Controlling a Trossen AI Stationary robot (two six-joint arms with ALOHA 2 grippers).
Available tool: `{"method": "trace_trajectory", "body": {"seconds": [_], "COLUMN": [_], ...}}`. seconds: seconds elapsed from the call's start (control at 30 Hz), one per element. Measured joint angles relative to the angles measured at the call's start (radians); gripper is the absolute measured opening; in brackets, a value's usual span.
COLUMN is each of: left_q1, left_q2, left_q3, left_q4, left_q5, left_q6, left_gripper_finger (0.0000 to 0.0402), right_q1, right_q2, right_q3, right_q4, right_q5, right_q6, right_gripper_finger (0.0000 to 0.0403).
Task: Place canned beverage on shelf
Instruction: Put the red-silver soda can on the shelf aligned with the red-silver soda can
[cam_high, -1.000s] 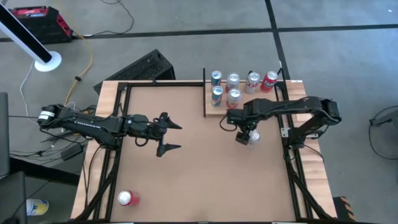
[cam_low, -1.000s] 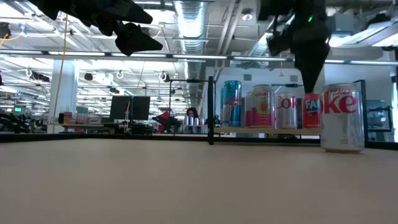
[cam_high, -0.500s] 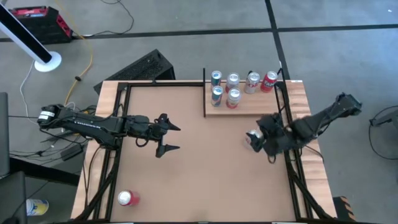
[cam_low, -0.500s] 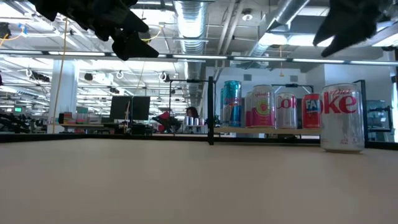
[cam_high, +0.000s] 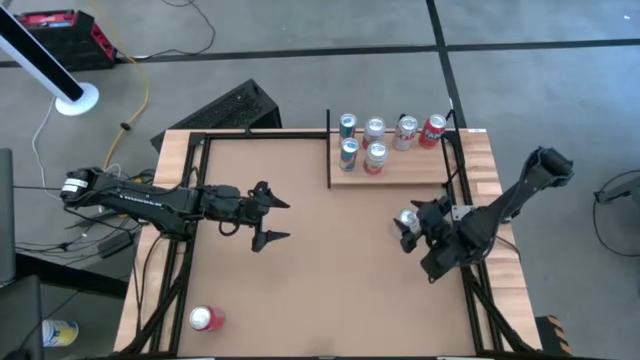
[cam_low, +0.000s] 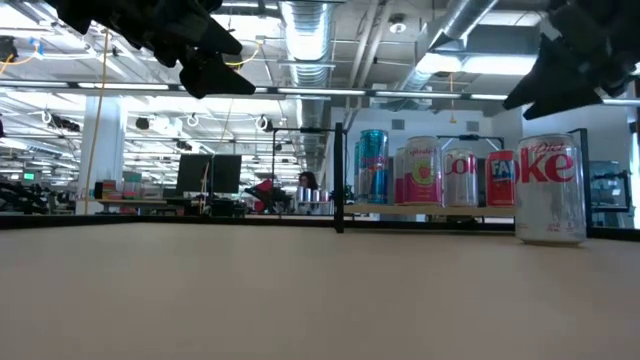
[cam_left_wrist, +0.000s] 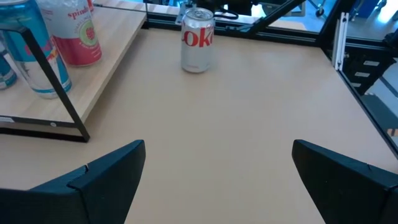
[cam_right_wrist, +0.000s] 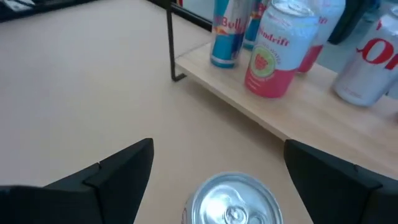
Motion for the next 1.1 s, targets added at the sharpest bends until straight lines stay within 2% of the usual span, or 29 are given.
{"method": "trace_trajectory", "body": {"seconds": [0.1,0.4,0.6,0.97,1.1], "left_q1": [0.0,0.0,0.0,0.0,0.0], "left_q2": [0.0,0.0,0.0,0.0,0.0], "left_q3": [0.0,0.0,0.0,0.0,0.0], "left_q4": [0.0,0.0,0.0,0.0,-0.001], "left_q5": [0.001,0.005,0.003,0.0,0.0], "left_q6": [-0.003,-0.004,-0.004,-0.004,-0.005], "left_gripper_finger": [0.0391,0.0391,0.0391,0.0391,0.0391], "right_q1": [0.005,0.046,0.092,0.094,0.094], "right_q2": [0.038,0.131,0.187,0.29,0.304], "right_q3": [-0.01,-0.023,-0.023,-0.083,-0.085], "right_q4": [-0.024,-0.206,-0.211,-0.199,-0.198], "right_q5": [0.011,0.02,0.035,0.055,0.053], "right_q6": [0.045,0.311,0.395,0.585,0.6], "right_gripper_finger": [0.0383,0.0383,0.0383,0.0382,0.0361]}}
